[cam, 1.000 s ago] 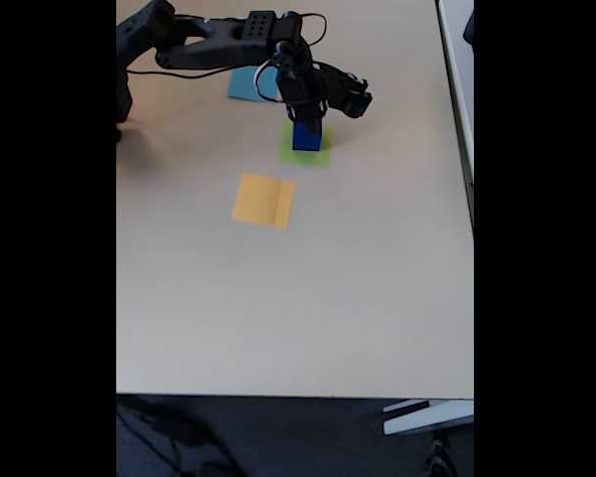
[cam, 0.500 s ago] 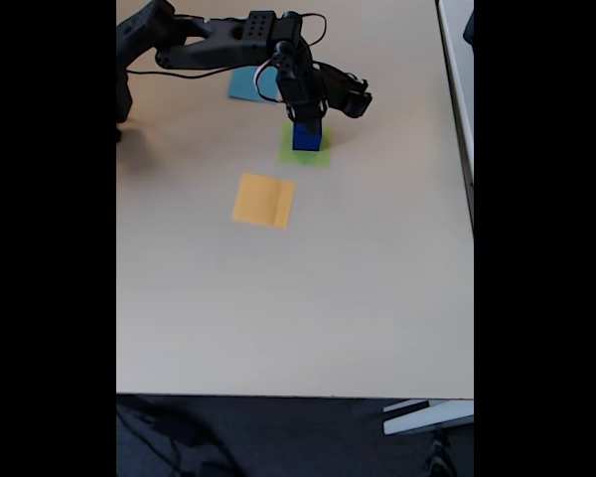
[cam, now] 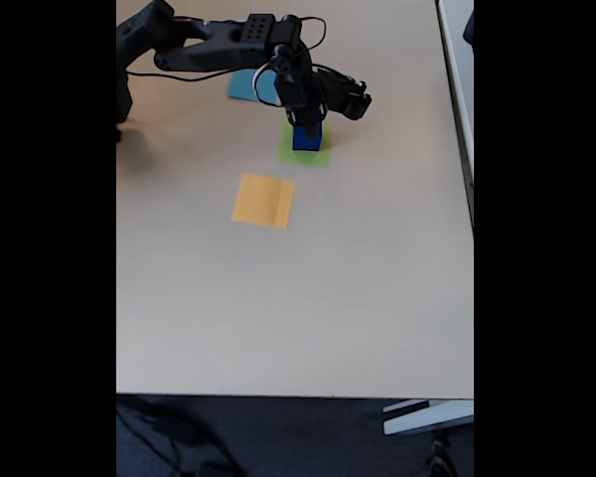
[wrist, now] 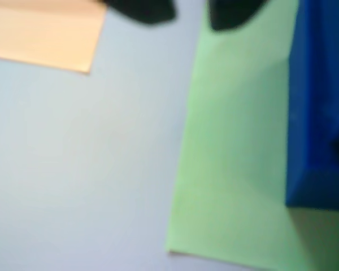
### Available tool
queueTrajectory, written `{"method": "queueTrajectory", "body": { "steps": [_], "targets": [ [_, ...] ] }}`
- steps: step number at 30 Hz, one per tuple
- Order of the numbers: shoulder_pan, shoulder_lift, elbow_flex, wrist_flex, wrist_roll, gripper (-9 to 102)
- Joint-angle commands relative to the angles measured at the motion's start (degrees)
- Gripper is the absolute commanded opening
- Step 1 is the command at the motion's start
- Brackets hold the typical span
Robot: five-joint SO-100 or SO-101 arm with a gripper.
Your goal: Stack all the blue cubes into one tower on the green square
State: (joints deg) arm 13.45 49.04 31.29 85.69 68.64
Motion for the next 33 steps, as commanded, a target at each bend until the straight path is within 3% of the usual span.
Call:
{"method": "queueTrajectory", "body": {
  "steps": [1,15,28,33],
  "targets": [
    [0.9,7.5,-3.3,-1.0,-1.2,1],
    [3.8,20.7,3.8,-3.9,-8.6,0],
    [-6.0,30.2,8.3,-4.7,-6.7,0],
    [-9.5,29.0,10.1,-9.1,-6.6,1]
  ]
}}
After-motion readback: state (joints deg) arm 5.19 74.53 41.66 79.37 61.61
